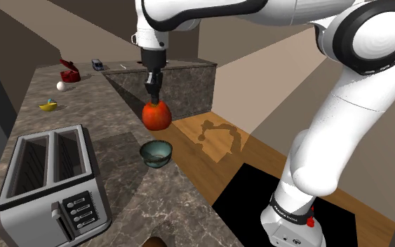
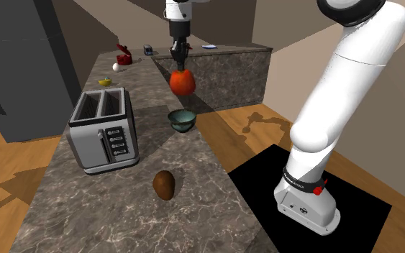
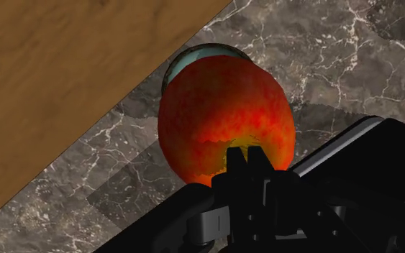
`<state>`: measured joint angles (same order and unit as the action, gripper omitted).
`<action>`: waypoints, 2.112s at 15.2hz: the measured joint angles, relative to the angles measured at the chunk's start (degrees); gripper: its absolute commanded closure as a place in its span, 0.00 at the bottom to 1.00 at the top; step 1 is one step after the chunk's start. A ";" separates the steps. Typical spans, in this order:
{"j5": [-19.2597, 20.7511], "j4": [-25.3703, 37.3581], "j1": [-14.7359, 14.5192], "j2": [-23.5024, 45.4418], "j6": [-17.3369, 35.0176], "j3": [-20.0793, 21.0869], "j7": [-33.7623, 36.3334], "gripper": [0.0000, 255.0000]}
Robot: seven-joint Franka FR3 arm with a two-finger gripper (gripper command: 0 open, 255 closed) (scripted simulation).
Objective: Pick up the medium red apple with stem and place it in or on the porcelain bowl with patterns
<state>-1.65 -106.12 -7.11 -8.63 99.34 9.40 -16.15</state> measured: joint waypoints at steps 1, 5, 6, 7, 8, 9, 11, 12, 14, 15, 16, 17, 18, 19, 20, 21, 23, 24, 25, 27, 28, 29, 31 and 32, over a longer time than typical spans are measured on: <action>-0.03 -0.98 0.06 -0.19 0.79 -0.10 -0.20 1.00; -0.05 -4.01 -0.01 -0.14 3.87 0.01 -0.10 1.00; -0.08 -5.01 -0.06 -0.23 4.76 0.06 -0.04 1.00; -0.09 -5.74 -0.08 -0.19 5.56 0.10 0.00 1.00; -0.11 -6.61 -0.04 -0.32 6.29 0.04 -0.13 1.00; -0.09 -7.22 -0.07 -0.16 7.06 0.09 -0.07 1.00; -0.08 -8.50 -0.02 -0.06 8.42 0.02 -0.23 1.00; -0.05 -9.12 -0.05 0.17 9.28 0.09 -0.13 1.00; -0.06 -10.67 -0.09 0.27 10.93 0.14 -0.09 1.00; -0.05 -11.24 -0.14 0.44 11.67 0.23 0.05 1.00; 0.00 -11.67 -0.11 0.74 12.40 0.20 -0.03 1.00; 0.01 -12.23 -0.10 0.86 13.07 0.20 -0.04 1.00; 0.01 -12.99 -0.09 0.85 13.82 0.18 -0.09 1.00; 0.02 -13.59 -0.13 1.00 14.57 0.25 0.02 1.00; 0.03 -13.90 -0.13 1.10 14.98 0.25 0.00 1.00; 0.03 -14.11 -0.12 1.12 15.21 0.24 -0.02 1.00; 0.04 -14.20 -0.11 1.17 15.37 0.23 -0.04 1.00; 0.04 -14.21 -0.11 1.18 15.39 0.23 -0.04 1.00; 0.04 -14.22 -0.11 1.18 15.40 0.23 -0.04 1.00; 0.04 -14.22 -0.11 1.19 15.42 0.23 -0.05 0.00; 0.04 -14.22 -0.11 1.18 15.42 0.23 -0.05 0.00; 0.04 -14.22 -0.11 1.18 15.42 0.23 -0.05 0.00; 0.04 -14.22 -0.11 1.18 15.42 0.23 -0.05 0.00; 0.04 -14.22 -0.11 1.18 15.42 0.23 -0.05 0.00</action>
<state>-1.60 -120.34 -7.21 -7.46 114.76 9.63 -16.20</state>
